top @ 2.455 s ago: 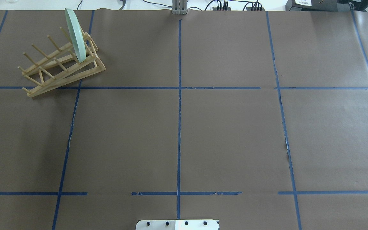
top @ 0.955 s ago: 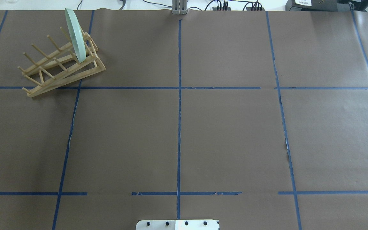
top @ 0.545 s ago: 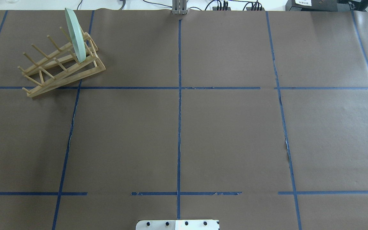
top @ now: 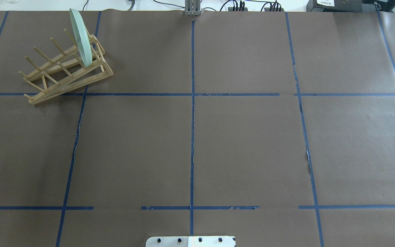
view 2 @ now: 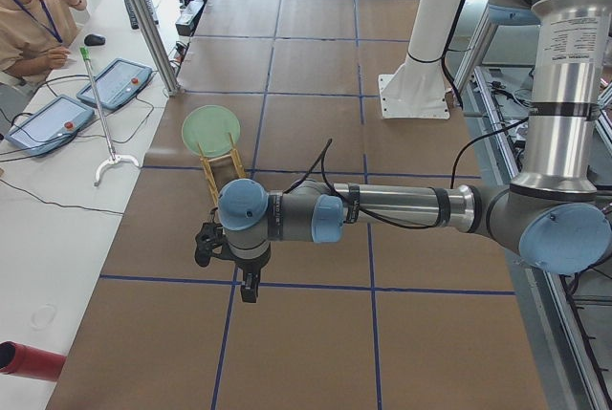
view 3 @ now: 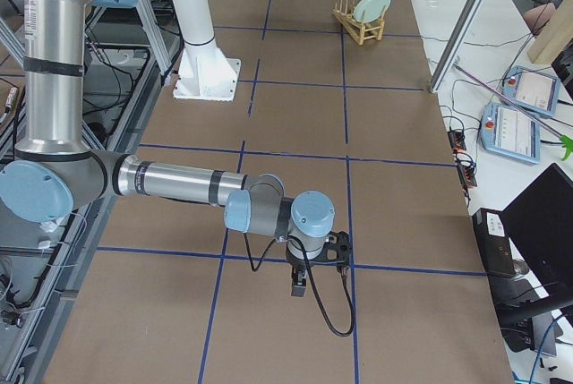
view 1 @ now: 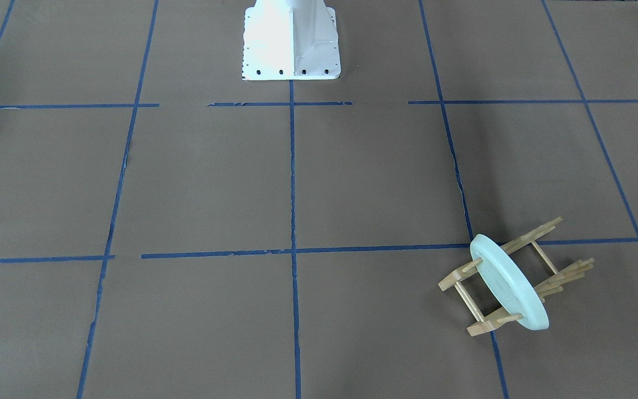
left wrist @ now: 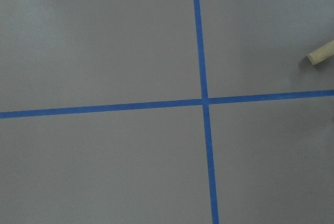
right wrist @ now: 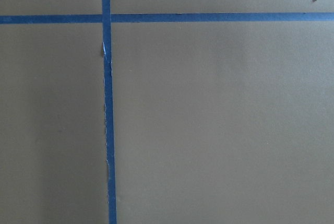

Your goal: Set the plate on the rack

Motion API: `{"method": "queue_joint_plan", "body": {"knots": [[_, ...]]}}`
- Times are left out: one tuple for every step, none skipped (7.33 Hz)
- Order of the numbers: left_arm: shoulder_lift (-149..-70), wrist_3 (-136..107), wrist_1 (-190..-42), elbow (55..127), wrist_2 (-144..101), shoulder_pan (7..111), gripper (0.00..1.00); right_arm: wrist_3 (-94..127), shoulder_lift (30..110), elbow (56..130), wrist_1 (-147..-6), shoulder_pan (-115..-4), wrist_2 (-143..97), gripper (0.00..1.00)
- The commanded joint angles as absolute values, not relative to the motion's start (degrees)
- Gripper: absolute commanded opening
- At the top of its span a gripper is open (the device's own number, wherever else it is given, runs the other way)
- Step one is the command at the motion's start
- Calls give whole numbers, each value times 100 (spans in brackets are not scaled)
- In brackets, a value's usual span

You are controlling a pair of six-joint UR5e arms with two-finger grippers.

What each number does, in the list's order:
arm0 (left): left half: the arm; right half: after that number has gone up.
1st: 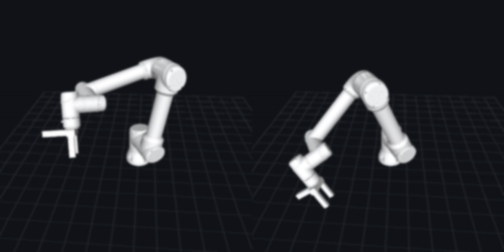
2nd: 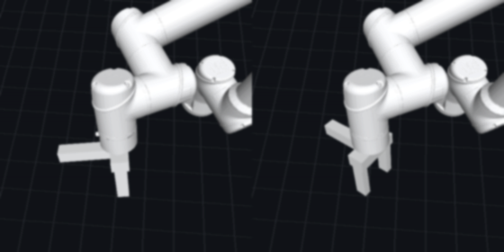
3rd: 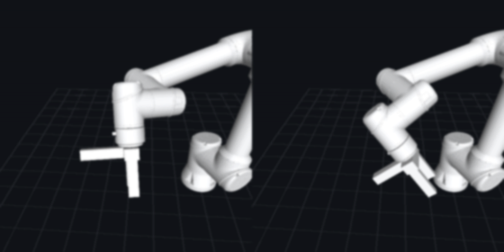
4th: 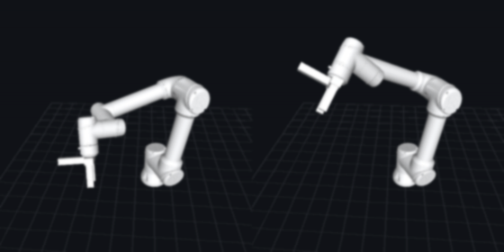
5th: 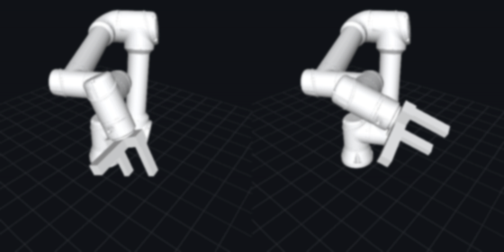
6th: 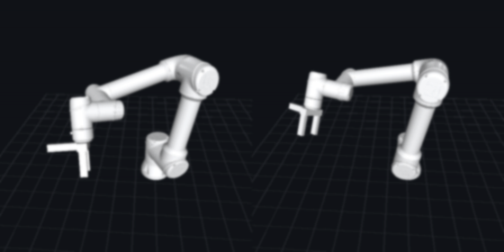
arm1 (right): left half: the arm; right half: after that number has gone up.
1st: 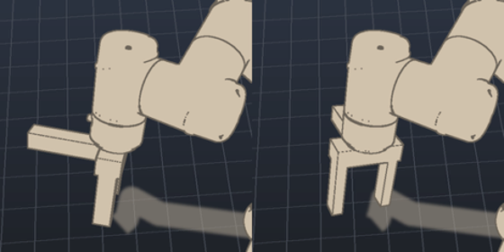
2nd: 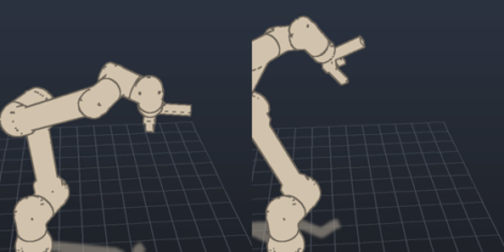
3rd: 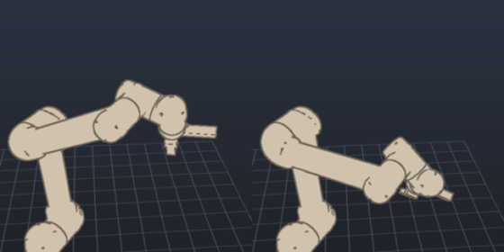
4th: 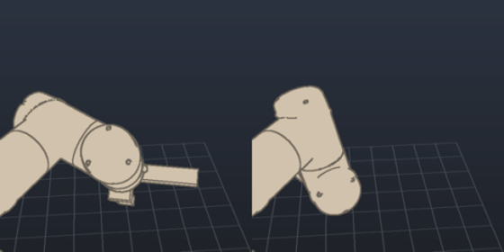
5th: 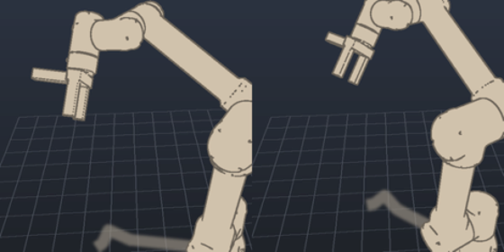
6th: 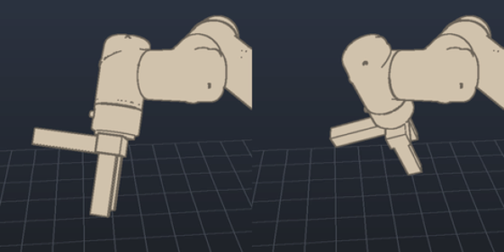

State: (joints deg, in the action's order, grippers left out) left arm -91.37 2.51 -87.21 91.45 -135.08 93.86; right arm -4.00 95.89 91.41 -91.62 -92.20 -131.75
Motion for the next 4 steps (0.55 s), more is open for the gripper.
{"method": "queue_joint_plan", "body": {"knots": [[-9202,464,-8533,9280,-13509,9387,100,-404,9589,9141,-9158,-9220,-13175,100],[-9211,501,-8525,9316,-13509,9387,100,-404,9589,9141,-9158,-9220,-13175,100],[-9211,510,-8534,9325,-13526,9387,100,-404,9589,9141,-9158,-9220,-13175,100],[-9211,518,-8543,9316,-13526,9387,100,-404,9589,9141,-9167,-9220,-13175,100]]}}
